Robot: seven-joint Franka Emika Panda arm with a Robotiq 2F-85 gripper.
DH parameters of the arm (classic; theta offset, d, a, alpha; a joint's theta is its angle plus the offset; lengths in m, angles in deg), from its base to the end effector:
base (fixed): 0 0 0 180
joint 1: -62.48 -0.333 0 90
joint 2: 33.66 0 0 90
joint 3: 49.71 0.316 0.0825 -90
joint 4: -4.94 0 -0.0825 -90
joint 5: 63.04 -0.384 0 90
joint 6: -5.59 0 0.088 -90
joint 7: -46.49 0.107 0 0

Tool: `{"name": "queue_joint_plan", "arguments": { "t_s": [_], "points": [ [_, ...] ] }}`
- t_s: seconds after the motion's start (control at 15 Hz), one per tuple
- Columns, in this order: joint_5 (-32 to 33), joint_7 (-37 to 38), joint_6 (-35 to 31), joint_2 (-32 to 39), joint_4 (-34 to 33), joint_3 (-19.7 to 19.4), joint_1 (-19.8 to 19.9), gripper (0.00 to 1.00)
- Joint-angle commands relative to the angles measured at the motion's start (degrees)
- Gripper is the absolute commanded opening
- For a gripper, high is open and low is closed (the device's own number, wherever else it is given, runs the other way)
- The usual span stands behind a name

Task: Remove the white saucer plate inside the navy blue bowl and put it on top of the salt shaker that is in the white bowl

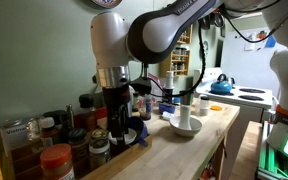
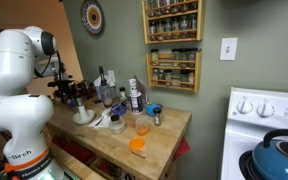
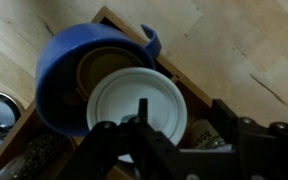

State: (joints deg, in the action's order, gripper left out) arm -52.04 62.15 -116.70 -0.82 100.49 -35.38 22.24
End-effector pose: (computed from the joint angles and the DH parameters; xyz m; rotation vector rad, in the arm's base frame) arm 0.4098 0.5306 0.2738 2.8570 1.1350 -0.0875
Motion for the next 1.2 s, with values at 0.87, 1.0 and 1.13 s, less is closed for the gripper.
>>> {"name": "queue_joint_plan", "arguments": {
  "t_s": [0.87,1.0,1.13],
  "points": [
    [2.83,-2.32,-2.66,-0.11,0.82,0.11,-1.38,0.02],
    [1.9,-5.07,-6.29,-2.74,3.14,1.46,-0.57,0.02],
    [1.41,-6.91,-10.99,-6.16,6.49,2.36,0.06,0.02]
  ]
}}
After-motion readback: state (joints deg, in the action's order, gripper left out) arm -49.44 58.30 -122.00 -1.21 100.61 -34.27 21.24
